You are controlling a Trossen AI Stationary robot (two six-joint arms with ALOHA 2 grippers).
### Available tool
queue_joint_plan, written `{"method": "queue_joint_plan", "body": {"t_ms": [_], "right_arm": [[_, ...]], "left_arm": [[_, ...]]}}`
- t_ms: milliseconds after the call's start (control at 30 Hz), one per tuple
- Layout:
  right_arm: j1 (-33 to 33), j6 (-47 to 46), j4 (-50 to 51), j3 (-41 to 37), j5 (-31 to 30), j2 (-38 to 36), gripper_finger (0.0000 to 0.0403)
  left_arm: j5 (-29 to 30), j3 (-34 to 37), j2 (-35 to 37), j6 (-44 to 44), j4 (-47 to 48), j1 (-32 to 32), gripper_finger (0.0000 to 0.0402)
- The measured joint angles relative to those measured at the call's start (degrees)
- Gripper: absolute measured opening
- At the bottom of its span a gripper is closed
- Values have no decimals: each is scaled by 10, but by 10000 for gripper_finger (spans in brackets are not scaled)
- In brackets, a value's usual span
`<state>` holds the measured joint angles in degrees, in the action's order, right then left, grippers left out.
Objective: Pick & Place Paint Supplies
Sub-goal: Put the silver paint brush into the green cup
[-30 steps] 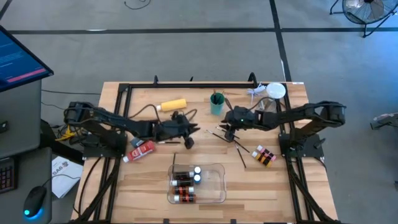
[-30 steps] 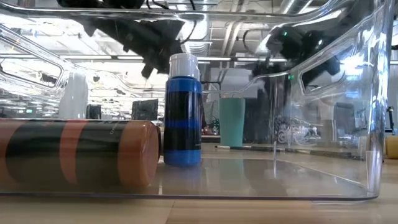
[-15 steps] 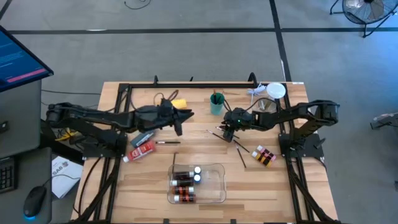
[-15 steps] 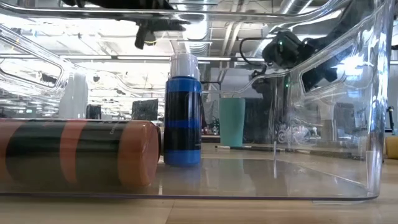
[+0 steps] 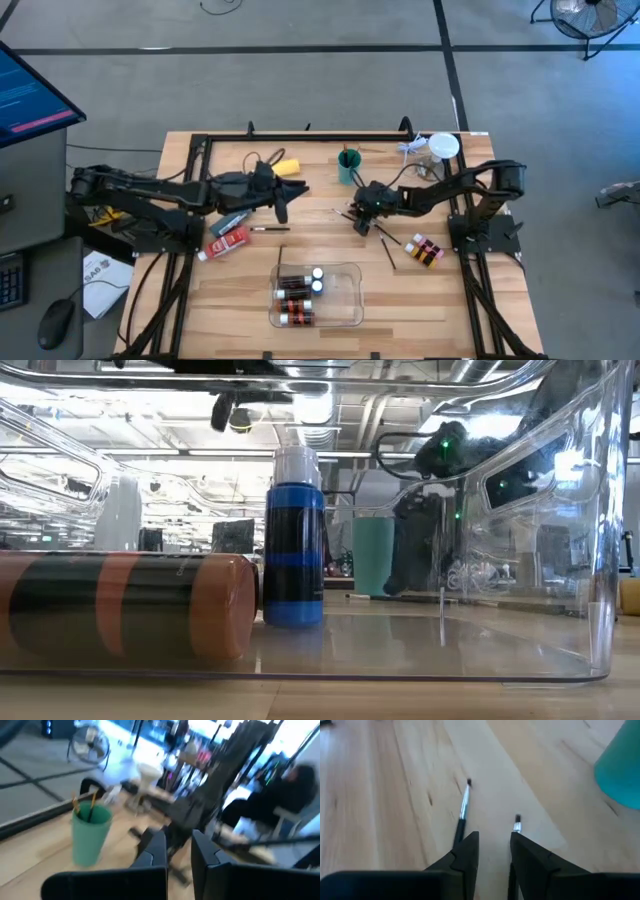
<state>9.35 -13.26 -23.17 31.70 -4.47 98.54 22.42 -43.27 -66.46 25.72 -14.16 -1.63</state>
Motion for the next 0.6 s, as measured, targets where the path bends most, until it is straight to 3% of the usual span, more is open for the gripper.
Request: {"method": "queue_joint_plan", "body": {"t_ms": [267, 500, 600], "right_arm": [[-6, -8, 26, 12, 1, -6, 107], [-6, -9, 74, 35, 1, -61, 107], [-1, -10, 103, 42, -35, -96, 107]], "left_arm": [[-105, 0, 5, -10, 157, 7, 2], [-107, 0, 5, -10, 171, 14, 2], [-105, 0, 5, -10, 171, 22, 2]]}}
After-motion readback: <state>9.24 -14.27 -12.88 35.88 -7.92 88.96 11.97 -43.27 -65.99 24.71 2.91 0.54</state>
